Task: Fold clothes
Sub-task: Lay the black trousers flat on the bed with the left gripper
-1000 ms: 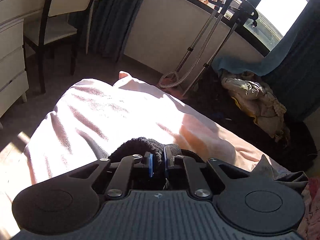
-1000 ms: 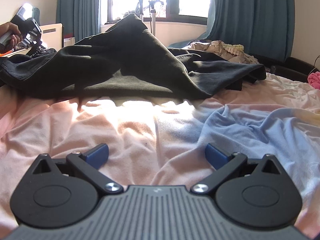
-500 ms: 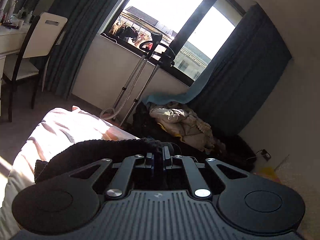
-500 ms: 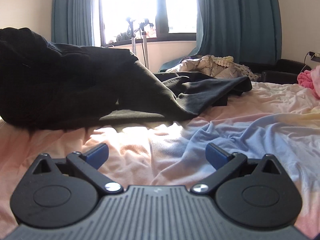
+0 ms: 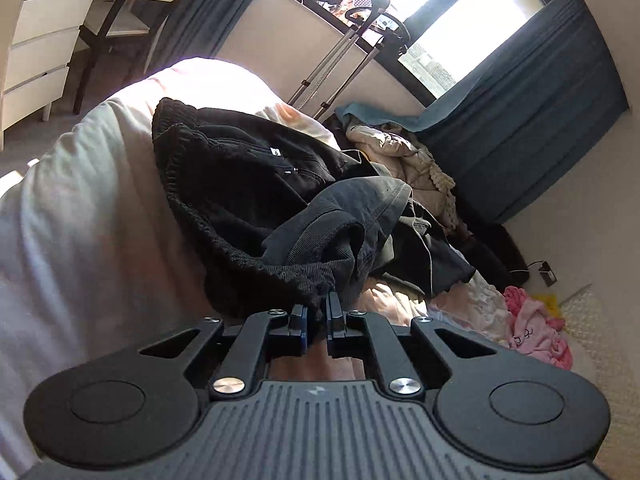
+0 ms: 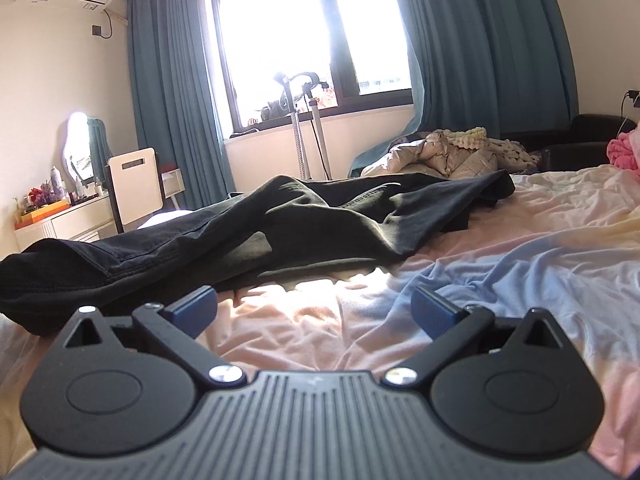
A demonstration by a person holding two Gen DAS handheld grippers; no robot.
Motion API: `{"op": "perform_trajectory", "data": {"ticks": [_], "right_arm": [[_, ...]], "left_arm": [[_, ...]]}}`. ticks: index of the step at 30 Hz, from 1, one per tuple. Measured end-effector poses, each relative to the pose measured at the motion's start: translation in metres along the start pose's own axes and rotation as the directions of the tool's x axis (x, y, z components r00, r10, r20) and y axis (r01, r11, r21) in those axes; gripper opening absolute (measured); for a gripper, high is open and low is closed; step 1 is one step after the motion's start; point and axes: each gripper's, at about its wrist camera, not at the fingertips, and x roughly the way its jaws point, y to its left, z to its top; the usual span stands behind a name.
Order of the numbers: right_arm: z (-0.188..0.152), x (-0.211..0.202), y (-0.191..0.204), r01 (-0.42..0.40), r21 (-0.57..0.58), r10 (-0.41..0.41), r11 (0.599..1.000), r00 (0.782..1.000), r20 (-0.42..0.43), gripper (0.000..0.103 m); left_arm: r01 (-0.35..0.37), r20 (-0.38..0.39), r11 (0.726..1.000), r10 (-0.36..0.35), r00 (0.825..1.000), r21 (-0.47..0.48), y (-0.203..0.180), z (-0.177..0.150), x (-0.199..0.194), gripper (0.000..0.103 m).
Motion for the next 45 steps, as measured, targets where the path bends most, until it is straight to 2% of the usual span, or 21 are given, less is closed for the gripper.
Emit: {"op": "perform_trajectory", "data": {"ticks": [3, 6, 10, 11, 15, 18, 20, 23, 24, 25, 27, 29, 33, 36, 39, 40, 42, 44, 45], "right_arm": [[-0.001, -0.001, 0.007, -0.01, -0.051, 0.009, 0.999, 1.0, -0.01, 0.103], [-0.002, -0.003, 0.009, -0.021, -0.064, 0.02, 0.998, 1.0, -0.022, 0.103], [-0.001, -0.004, 0.008, -0.025, -0.051, 0.024, 0.998, 0.999, -0.027, 0.103], [-0.001, -0.004, 0.007, -0.025, -0.048, 0.024, 0.999, 0.999, -0.029, 0.103], [-0.003, -0.002, 0.007, -0.026, -0.046, 0.024, 0.999, 0.999, -0.039, 0.103], [-0.005, 0.001, 0.008, -0.025, -0.049, 0.023, 0.998, 0.998, -0.052, 0.103], [-0.007, 0.002, 0.007, -0.024, -0.046, 0.021, 0.999, 0.998, -0.061, 0.103], [-0.008, 0.004, 0.007, -0.018, -0.046, 0.015, 0.999, 0.998, -0.067, 0.103], [-0.009, 0.004, 0.006, -0.015, -0.046, 0.012, 0.999, 0.998, -0.068, 0.103], [-0.009, 0.004, 0.006, -0.013, -0.047, 0.009, 0.999, 0.998, -0.07, 0.103], [-0.01, 0.006, 0.006, -0.011, -0.055, 0.007, 0.998, 0.998, -0.07, 0.103], [-0.01, 0.007, 0.008, -0.017, -0.063, 0.013, 0.998, 0.997, -0.071, 0.103], [-0.011, 0.009, 0.01, -0.028, -0.079, 0.022, 0.997, 0.997, -0.073, 0.103], [-0.011, 0.009, 0.01, -0.03, -0.076, 0.024, 0.997, 0.997, -0.075, 0.103], [-0.011, 0.009, 0.01, -0.031, -0.071, 0.025, 0.997, 0.997, -0.076, 0.103], [-0.011, 0.01, 0.01, -0.031, -0.07, 0.026, 0.997, 0.997, -0.077, 0.103], [-0.012, 0.011, 0.01, -0.033, -0.073, 0.027, 0.997, 0.996, -0.083, 0.103], [-0.014, 0.013, 0.011, -0.035, -0.08, 0.027, 0.996, 0.995, -0.091, 0.103], [-0.014, 0.013, 0.012, -0.036, -0.084, 0.028, 0.996, 0.995, -0.094, 0.103]], "left_arm": [[-0.038, -0.012, 0.998, 0.037, 0.999, -0.043, 0.0, 0.0, 0.003, 0.013], [-0.065, -0.016, 0.995, 0.064, 0.998, -0.071, 0.002, -0.003, -0.005, 0.021], [-0.031, -0.02, 0.992, 0.029, 0.999, -0.123, 0.01, -0.006, -0.013, 0.05], [-0.017, -0.01, 0.989, 0.016, 1.0, -0.145, 0.013, -0.007, -0.016, 0.053], [0.036, 0.053, 0.969, -0.024, 0.998, -0.244, 0.028, -0.003, -0.014, 0.053], [0.031, 0.035, 0.942, -0.02, 0.999, -0.335, 0.035, 0.001, 0.009, 0.052], [0.0, 0.008, 0.939, 0.003, 1.0, -0.345, 0.034, 0.003, 0.027, 0.052], [-0.072, -0.029, 0.952, 0.066, 0.997, -0.298, 0.026, 0.007, 0.048, 0.049], [-0.095, -0.041, 0.956, 0.087, 0.995, -0.279, 0.024, 0.008, 0.053, 0.046], [-0.114, -0.047, 0.96, 0.106, 0.993, -0.257, 0.021, 0.01, 0.057, 0.039], [-0.127, -0.04, 0.967, 0.121, 0.992, -0.222, 0.018, 0.013, 0.058, 0.036], [-0.114, -0.028, 0.976, 0.111, 0.993, -0.185, 0.015, 0.016, 0.054, 0.022], [-0.06, -0.012, 0.996, 0.06, 0.998, -0.068, -0.003, 0.018, 0.032, 0.021], [-0.001, -0.024, 0.997, 0.003, 1.0, 0.077, -0.024, 0.015, 0.015, 0.021], [0.018, -0.112, 0.982, 0.003, 0.994, 0.185, -0.036, 0.006, 0.013, 0.022], [0.024, -0.19, 0.977, 0.017, 0.982, 0.211, -0.037, 0.001, 0.02, 0.022], [0.026, -0.331, 0.964, 0.065, 0.941, 0.265, -0.036, -0.011, 0.037, 0.023], [-0.017, -0.398, 0.95, 0.148, 0.905, 0.313, -0.034, -0.022, 0.051, 0.023], [-0.038, -0.412, 0.95, 0.171, 0.895, 0.31, -0.03, -0.025, 0.056, 0.023]]}}
